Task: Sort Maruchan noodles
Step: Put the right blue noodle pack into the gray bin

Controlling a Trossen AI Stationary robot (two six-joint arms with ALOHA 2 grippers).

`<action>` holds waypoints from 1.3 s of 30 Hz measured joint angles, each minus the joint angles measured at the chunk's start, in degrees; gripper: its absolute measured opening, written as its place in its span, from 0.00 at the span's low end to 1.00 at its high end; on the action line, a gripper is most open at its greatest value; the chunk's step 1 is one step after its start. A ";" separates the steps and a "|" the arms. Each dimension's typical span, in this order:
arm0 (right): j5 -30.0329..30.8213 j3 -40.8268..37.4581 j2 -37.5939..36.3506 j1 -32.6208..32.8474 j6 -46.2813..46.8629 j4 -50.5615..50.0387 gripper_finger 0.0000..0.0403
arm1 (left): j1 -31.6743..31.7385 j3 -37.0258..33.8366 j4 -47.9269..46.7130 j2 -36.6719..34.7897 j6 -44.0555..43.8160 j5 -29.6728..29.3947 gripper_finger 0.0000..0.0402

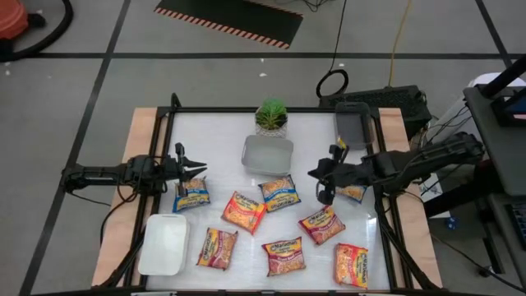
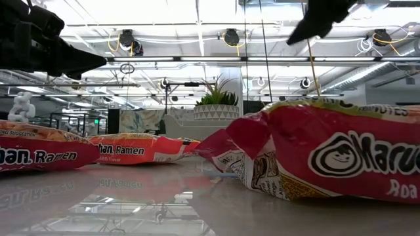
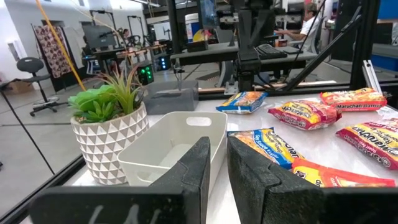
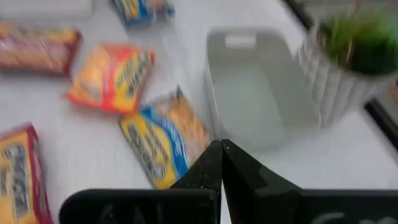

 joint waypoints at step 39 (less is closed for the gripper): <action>-8.00 -16.62 3.98 0.21 2.91 -2.13 0.37 | 0.00 -0.09 1.42 0.00 0.28 -0.37 0.15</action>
